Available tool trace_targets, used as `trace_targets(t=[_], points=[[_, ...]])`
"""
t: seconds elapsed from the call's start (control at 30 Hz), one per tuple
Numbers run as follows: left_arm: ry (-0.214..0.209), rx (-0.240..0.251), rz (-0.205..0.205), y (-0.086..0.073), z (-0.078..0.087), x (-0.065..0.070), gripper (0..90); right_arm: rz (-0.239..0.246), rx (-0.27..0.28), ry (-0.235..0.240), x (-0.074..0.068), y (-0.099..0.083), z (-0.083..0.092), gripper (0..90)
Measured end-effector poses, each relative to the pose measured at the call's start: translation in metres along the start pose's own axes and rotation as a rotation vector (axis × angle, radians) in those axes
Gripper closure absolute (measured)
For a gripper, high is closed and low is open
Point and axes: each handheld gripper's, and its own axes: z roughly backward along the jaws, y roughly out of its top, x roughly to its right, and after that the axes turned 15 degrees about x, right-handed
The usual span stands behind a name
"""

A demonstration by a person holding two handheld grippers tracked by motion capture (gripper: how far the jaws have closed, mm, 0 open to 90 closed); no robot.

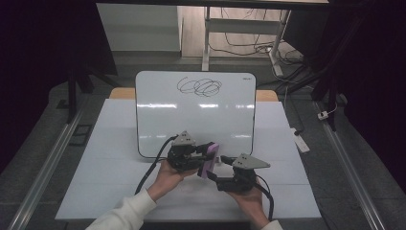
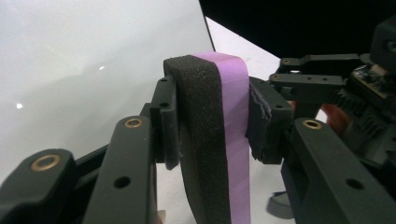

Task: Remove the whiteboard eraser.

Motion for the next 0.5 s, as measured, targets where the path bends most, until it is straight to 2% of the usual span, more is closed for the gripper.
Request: trace_targets(t=[0.23,0.37,0.5], points=[[-0.014,0.006,0.000,-0.0006,-0.0013,0.0029,58.7,-0.012,0.001,-0.018,-0.0008,0.0003,-0.0049,22.6],[-0.020,0.006,-0.009,-0.0009,-0.0019,0.0061,58.7,-0.036,-0.004,-0.020,-0.0006,0.0012,-0.0076,28.4],[-0.014,0.009,-0.018,-0.0006,-0.0014,0.0070,59.0,-0.028,0.000,-0.045,-0.0020,0.0021,-0.0068,32.1]])
